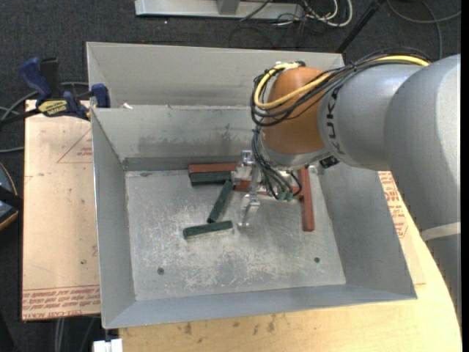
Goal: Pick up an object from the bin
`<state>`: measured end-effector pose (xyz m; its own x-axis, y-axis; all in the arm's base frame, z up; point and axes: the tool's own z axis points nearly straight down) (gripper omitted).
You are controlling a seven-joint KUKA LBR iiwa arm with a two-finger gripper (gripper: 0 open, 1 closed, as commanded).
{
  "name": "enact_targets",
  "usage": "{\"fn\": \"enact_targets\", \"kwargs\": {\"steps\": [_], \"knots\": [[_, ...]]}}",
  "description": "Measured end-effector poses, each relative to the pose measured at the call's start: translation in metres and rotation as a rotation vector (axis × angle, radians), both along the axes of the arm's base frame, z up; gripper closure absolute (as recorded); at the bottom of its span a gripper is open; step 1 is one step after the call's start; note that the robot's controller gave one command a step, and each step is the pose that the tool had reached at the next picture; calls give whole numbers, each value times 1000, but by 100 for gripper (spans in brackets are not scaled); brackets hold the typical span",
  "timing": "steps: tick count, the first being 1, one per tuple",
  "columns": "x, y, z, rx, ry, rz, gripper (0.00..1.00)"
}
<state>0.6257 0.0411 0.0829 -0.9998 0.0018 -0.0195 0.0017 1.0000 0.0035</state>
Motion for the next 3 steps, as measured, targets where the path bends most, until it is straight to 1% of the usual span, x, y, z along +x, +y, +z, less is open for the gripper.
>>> {"fn": "enact_targets", "kwargs": {"steps": [1,2,3], "knots": [[5,0,2,2,-24,-2,100],[0,1,0,2,0,-1,0],[1,1,0,2,-6,0,0]]}}
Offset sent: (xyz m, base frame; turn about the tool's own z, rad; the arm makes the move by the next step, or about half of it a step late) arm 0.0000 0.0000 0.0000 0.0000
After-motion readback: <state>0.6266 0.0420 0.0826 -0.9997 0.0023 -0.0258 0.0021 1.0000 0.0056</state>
